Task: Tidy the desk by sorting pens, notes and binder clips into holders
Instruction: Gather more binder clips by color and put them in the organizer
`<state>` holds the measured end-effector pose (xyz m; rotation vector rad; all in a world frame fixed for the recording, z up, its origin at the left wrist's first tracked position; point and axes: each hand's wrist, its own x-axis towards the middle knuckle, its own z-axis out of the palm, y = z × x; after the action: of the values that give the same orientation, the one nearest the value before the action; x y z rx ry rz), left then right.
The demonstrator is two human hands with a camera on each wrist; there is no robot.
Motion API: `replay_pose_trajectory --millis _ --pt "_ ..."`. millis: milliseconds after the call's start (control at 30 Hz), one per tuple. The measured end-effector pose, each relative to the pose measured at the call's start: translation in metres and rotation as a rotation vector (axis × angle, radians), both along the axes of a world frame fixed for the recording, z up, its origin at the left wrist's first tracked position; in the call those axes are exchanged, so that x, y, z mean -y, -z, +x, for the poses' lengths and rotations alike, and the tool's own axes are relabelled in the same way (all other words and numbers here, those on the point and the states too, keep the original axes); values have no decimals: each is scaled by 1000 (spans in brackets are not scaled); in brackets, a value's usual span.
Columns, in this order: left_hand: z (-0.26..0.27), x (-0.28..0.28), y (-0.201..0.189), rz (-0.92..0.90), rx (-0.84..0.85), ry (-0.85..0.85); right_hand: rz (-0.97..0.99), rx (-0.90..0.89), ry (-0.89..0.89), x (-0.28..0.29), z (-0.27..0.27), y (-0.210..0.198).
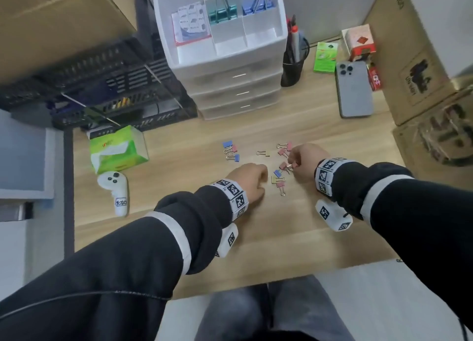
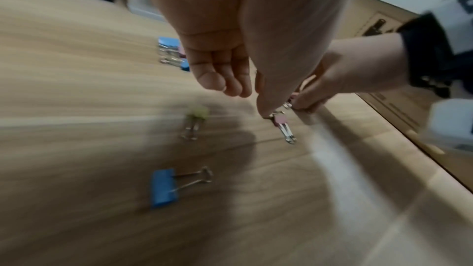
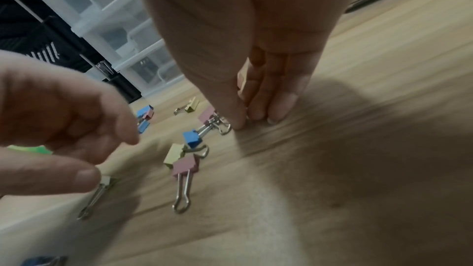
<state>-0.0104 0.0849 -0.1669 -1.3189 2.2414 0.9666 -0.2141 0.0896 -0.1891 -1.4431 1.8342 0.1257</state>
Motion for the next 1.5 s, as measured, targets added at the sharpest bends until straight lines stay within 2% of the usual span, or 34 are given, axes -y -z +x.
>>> replay_pose_trajectory --millis 267,433,567,700,833,1033,1167,1300,1500 --pt "-42 -5 21 -125 22 305 114 36 44 1 -23 -16" --pt "-51 2 21 -159 61 425 268 308 226 3 -39 -13" --pt "-54 6 21 -195 78 488 411 406 265 4 -40 -18" --pt "-54 6 17 -201 6 460 490 419 281 9 -41 -17" --pt "-49 10 9 -162 -67 352 542 399 260 17 -37 -22" --pt "-40 26 -1 -196 -12 192 481 322 363 26 -33 -19" --pt "-29 35 -3 -226 24 105 353 159 107 30 -30 -17" --pt "-25 51 1 -204 40 78 364 49 -84 28 -22 -10" --pt "-34 70 7 -77 57 41 323 -112 -200 32 -4 -7"
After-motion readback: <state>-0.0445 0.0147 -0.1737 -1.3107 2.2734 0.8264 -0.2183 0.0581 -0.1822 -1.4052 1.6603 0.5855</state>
